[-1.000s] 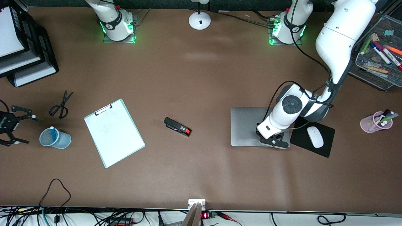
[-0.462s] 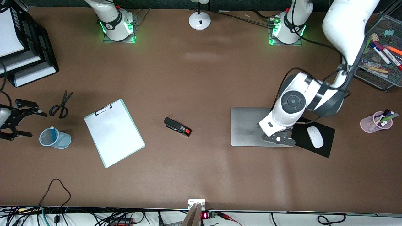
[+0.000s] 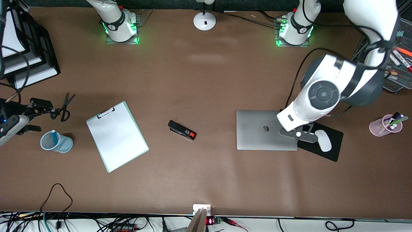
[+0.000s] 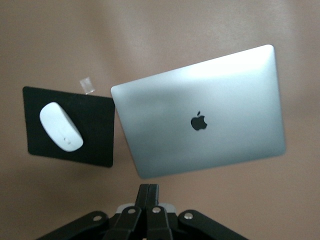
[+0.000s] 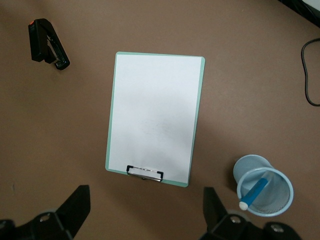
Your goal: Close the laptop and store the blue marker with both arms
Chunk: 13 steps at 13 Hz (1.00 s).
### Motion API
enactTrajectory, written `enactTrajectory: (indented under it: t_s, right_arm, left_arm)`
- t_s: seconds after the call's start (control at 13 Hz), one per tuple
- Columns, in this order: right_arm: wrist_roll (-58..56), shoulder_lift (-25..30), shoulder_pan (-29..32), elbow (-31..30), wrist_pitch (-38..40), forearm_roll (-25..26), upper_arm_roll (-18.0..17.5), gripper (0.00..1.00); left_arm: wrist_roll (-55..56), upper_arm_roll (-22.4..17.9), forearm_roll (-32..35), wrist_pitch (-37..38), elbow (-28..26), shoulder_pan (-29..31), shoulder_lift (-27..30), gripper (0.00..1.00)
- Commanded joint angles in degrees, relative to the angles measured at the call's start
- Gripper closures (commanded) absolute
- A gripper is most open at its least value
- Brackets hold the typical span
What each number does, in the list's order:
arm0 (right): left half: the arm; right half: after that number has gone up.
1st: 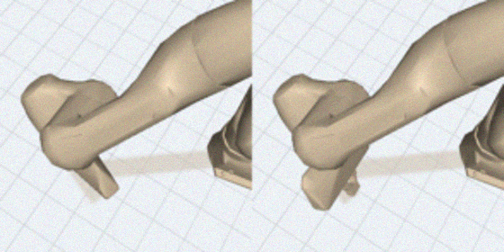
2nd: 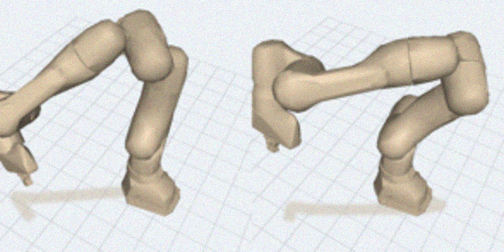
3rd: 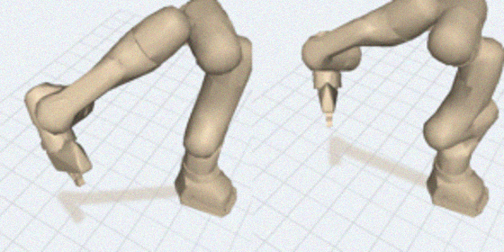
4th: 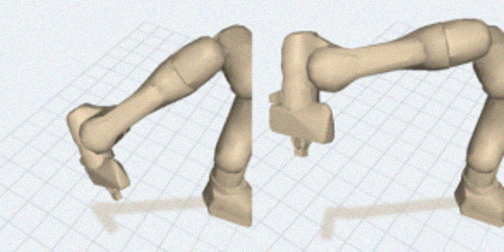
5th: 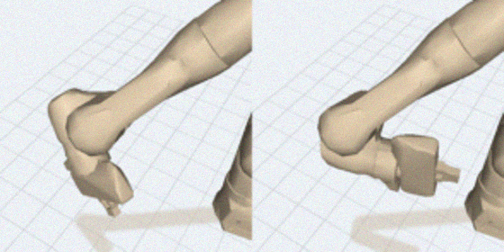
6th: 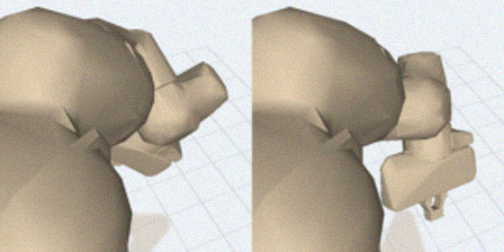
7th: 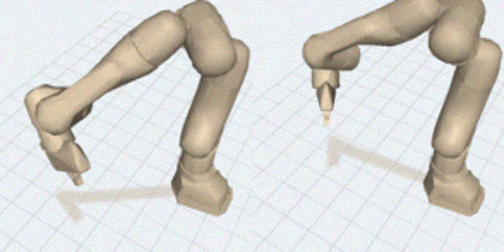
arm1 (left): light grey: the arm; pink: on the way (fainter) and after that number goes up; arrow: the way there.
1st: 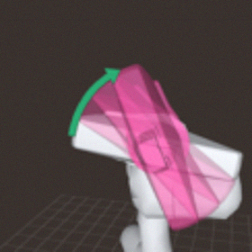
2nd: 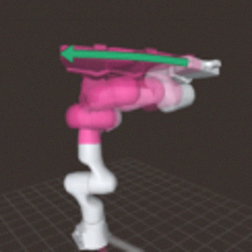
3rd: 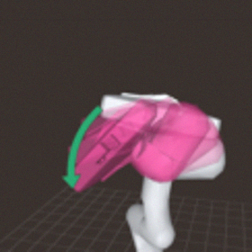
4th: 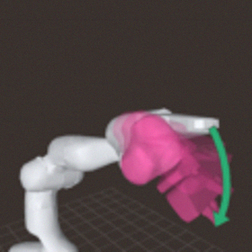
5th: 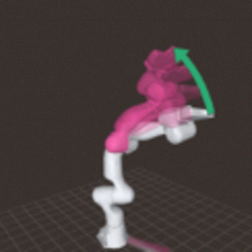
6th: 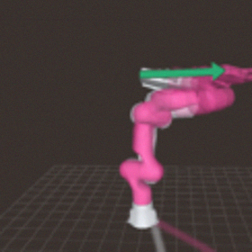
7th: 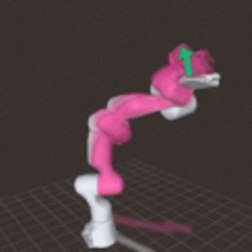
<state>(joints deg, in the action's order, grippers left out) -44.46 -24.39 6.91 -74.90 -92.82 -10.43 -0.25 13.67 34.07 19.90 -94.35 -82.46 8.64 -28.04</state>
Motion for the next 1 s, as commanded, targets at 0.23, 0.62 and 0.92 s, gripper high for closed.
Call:
enactTrajectory:
  t_s: [0.23, 0.62, 0.92]
  right_arm:
    - [14.8, 1.7, -2.9, 0.3, 6.9, 2.9, 0.2, 0.00]
    - [24.7, 4.0, -6.0, 0.3, 10.4, 9.7, 0.2, 0.00]
    - [32.7, 5.4, -7.7, -0.2, 11.4, 13.2, 0.2, 0.00]
  left_arm:
    - [-5.2, 0.5, -4.7, 9.4, 5.3, 2.8, 4.4, 1.00]
    - [-15.3, -12.1, -14.4, 9.5, -1.1, -0.1, 16.5, 0.99]
    - [-19.3, -18.7, -16.3, 8.9, -10.0, -0.9, 24.4, 0.70]
